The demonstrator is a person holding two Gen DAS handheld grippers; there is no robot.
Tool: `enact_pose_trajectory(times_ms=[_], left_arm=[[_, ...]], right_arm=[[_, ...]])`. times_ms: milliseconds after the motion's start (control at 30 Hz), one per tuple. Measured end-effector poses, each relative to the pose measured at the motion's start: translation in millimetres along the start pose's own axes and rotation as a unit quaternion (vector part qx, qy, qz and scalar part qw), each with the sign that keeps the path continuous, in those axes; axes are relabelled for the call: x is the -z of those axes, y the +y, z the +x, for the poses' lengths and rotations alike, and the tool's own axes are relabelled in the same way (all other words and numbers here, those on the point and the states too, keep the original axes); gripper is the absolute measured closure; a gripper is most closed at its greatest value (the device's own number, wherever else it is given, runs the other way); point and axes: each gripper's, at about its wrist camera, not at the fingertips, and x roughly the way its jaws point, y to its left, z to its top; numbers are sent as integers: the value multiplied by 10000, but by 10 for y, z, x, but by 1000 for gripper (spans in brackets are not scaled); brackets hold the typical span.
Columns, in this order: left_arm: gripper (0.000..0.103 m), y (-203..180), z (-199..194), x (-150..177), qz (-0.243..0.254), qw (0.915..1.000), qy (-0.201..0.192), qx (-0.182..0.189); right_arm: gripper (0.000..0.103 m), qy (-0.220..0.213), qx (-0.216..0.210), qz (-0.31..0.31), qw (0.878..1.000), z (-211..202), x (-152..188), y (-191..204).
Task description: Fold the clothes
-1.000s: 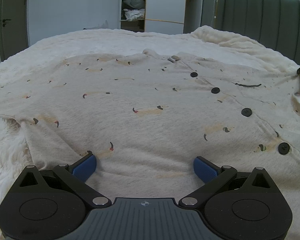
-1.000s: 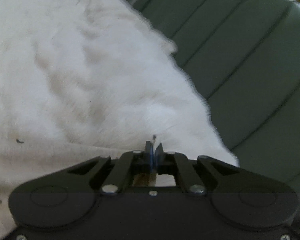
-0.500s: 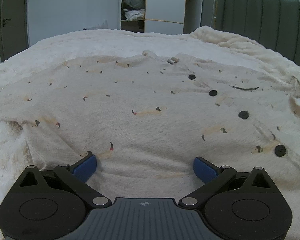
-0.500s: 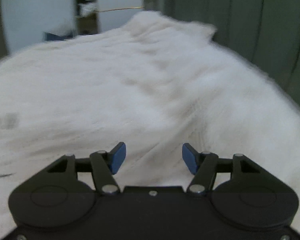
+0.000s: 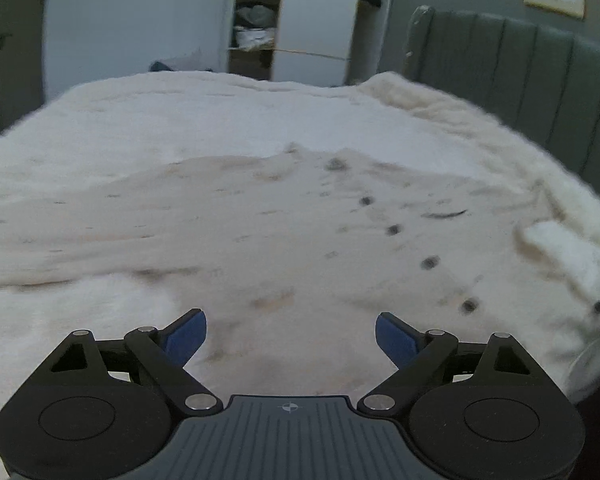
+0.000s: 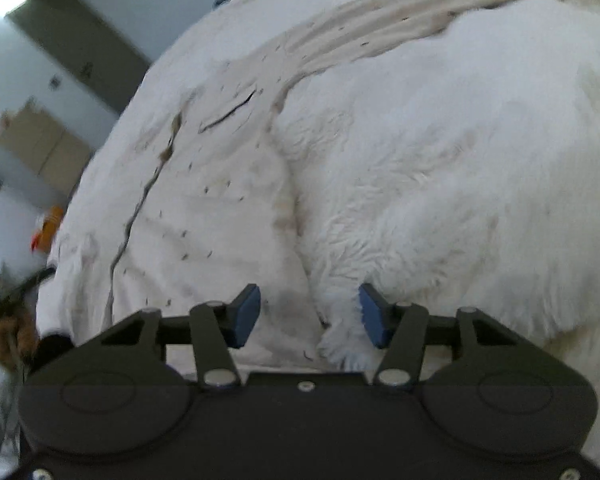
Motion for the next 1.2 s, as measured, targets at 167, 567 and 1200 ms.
enact_pose_trajectory(times_ms=[167,567,1200], left_arm=[[36,178,-34,193,-632,9974,336,-111],[69,156,253,711,-1504,9733,1581,714],[95,348,-127,580,-1727,9586,2196,541]], right_arm=[[58,-198,-715,570,9956,93,176,44],[86,163,-675,888,9936,405,387,-51],[88,-581,98,1467,9874,-77,505,-117]])
